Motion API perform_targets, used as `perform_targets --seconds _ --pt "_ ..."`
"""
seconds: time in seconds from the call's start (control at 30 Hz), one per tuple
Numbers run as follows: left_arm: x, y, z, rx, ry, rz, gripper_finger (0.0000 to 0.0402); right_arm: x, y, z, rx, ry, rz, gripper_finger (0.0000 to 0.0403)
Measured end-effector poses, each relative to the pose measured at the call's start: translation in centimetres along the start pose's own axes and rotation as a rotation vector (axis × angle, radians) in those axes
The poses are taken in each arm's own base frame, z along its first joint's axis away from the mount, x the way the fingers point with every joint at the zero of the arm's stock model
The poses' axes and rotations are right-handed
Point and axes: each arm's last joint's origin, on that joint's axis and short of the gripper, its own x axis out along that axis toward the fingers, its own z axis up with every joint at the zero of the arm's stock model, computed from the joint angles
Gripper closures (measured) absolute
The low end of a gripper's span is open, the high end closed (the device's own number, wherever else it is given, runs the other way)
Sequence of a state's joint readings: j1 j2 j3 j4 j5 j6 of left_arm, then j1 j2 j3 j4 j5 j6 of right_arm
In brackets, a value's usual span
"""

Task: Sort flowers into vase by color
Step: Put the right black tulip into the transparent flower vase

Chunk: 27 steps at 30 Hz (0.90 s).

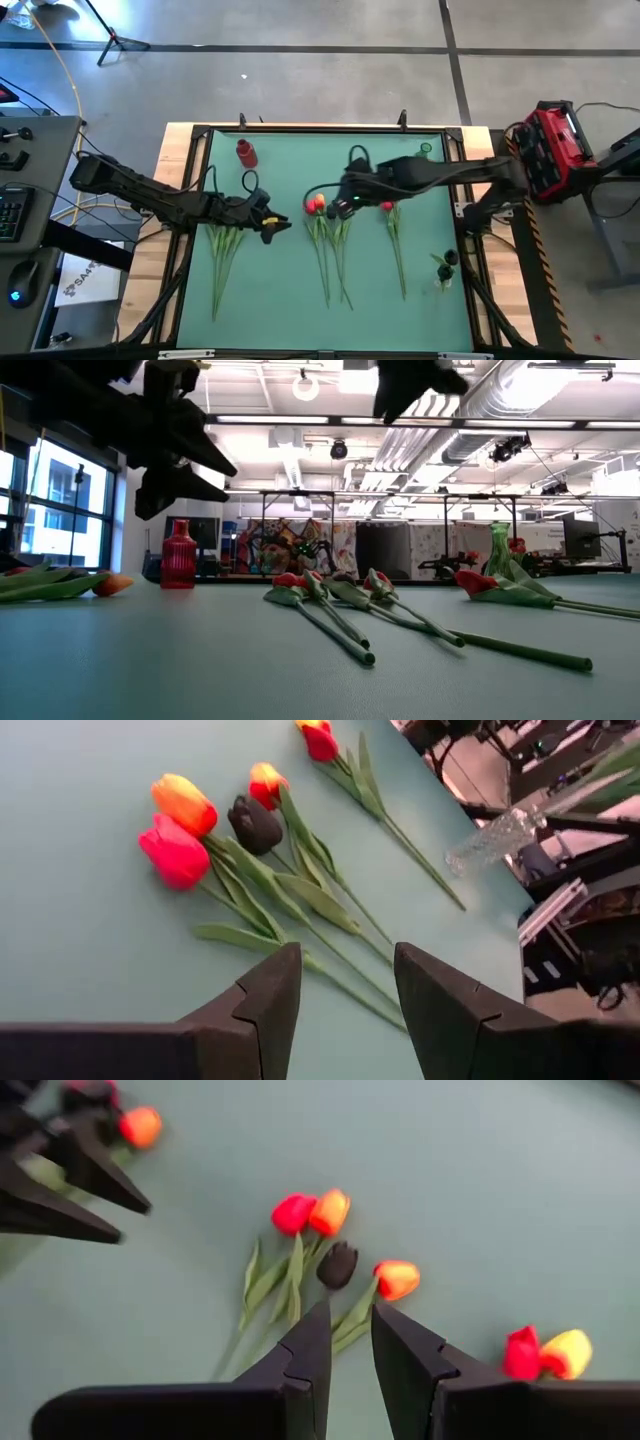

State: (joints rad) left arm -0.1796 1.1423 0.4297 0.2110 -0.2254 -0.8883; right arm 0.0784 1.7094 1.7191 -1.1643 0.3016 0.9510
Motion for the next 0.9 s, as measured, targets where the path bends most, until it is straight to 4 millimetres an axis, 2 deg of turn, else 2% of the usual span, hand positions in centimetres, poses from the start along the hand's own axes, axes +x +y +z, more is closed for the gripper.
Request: perform_targets --seconds 0.17,0.3,0.47,0.63,0.9 --pt "-0.3 -0.2 -1.3 0.05 0.074 0.02 0.025 4.9 1.0 0.6 0.012 0.119 -0.017 0.0339" --pt "-0.6 -0.5 -2.3 0.086 0.127 0.018 0.025 8.2 1.9 1.1 0.037 0.166 0.033 0.0339" --pt "-0.9 -0.9 -3.1 0.129 0.16 0.004 0.025 12.5 2.5 0.3 0.06 0.252 -0.003 0.0339" --pt "-1.0 -0.8 -3.6 0.149 0.189 0.014 0.025 15.2 2.8 -0.7 0.073 0.305 -0.057 0.0339" --pt "-1.2 -0.4 -4.1 0.13 0.245 0.059 0.025 18.0 2.8 -1.5 0.139 0.334 -0.112 0.0339"
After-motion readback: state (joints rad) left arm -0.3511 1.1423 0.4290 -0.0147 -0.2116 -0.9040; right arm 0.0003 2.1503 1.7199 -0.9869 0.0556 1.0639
